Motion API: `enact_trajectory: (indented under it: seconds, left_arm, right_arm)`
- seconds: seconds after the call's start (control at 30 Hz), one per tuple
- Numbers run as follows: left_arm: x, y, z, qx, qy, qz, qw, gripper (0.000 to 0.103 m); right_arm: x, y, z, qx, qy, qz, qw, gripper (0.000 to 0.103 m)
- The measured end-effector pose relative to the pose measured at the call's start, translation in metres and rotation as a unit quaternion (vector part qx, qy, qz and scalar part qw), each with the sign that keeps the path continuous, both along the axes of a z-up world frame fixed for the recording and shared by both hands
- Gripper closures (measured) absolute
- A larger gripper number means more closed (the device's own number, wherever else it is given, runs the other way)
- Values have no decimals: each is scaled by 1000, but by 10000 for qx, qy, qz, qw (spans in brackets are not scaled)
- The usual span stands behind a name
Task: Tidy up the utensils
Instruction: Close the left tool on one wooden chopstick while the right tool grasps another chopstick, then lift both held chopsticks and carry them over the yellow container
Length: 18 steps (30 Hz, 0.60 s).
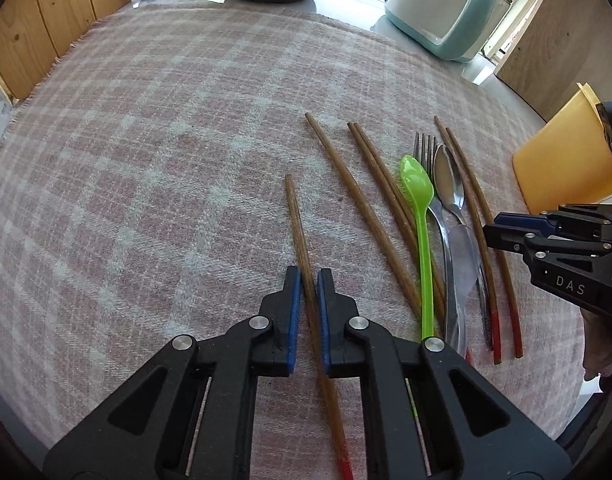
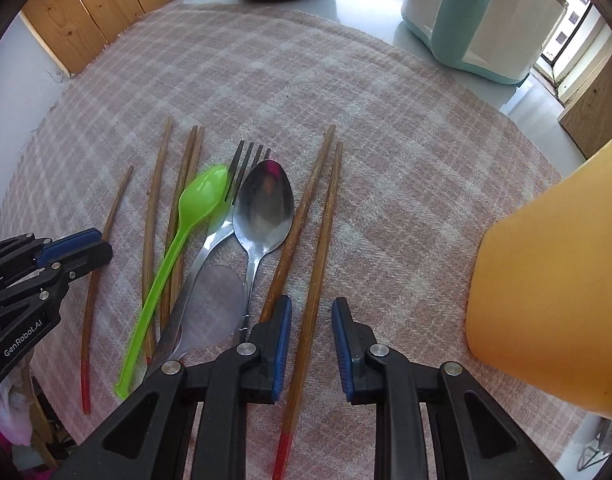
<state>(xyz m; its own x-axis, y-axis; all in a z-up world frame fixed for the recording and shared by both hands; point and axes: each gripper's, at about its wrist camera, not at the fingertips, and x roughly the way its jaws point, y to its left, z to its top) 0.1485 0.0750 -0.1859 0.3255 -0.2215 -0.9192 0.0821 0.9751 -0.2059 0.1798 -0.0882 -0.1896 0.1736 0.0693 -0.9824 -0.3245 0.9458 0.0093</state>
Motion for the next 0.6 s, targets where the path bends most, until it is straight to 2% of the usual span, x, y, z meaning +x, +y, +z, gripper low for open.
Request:
enact_trajectory:
  seconds: [0.1,0.17,0.2,0.4,0.6]
  left_arm:
    - [4,5,-1,-155,42,24,9999,98]
    - [5,8,-2,-266,78,77,9996,98]
    - [5,10,-2,-365,119,138,9992,99]
    - [3,19,4,-603,148,299,9976,99]
    - [-3,20,23,-756,-31,391,9964,100]
  right_arm:
    - [3,5,-1,-110,44,88,9999,85]
    - [4,8,-1,-116,58,154,9998,96]
    - [5,9,-1,-102,79,165,9998,97]
    - [10,6,3,267,188,65,9994,99]
    - [2,-3,22,369,-55,119,9992,99]
